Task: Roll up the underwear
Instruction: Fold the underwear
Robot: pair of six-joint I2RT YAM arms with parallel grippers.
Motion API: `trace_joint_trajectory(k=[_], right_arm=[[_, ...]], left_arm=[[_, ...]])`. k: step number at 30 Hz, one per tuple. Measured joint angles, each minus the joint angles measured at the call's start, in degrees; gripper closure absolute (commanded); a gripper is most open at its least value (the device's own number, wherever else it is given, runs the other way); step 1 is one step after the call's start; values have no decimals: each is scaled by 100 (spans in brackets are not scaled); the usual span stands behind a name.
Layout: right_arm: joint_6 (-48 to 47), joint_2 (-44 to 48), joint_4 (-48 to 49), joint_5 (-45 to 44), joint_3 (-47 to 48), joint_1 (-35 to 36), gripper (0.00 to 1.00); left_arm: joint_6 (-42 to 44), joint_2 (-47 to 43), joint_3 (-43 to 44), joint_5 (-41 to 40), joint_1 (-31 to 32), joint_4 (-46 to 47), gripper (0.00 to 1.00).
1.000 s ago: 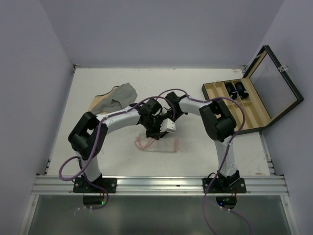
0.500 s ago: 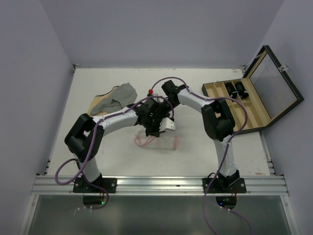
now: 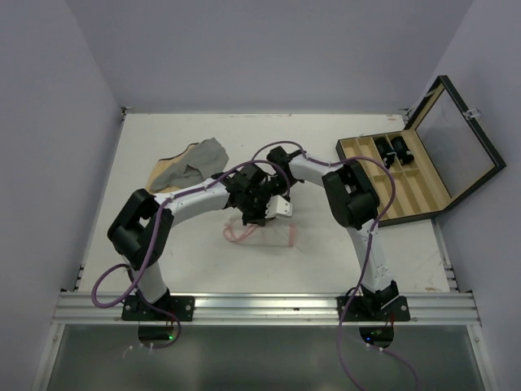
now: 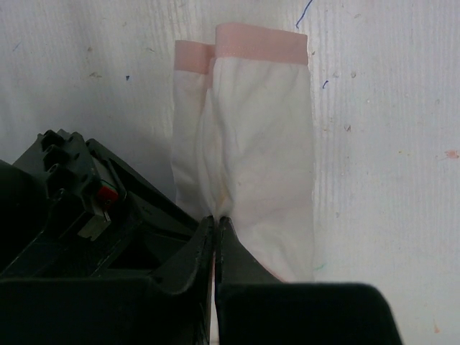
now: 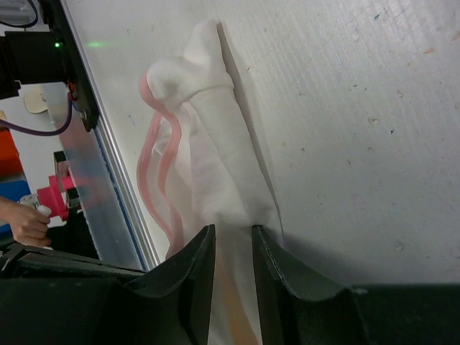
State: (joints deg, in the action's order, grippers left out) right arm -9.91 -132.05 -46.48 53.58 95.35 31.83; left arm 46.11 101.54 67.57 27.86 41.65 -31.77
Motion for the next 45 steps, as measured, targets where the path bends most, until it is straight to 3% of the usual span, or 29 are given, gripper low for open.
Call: trace_joint_trajectory(k=[10, 19, 29, 45], right_arm=[[-22, 0, 151, 157, -168, -4, 69], [-26, 0, 278, 278, -238, -9, 69], [-11, -46, 280, 372, -236, -9, 70], [92, -197, 249, 708, -227, -15, 70]], left_arm=[[-31, 0, -50, -20, 17, 131, 100], [-221, -149, -671, -234, 81, 846, 100], [-271, -800, -1311, -911, 299, 1473, 100], [-306, -901, -1853, -2184, 994, 2708, 100]])
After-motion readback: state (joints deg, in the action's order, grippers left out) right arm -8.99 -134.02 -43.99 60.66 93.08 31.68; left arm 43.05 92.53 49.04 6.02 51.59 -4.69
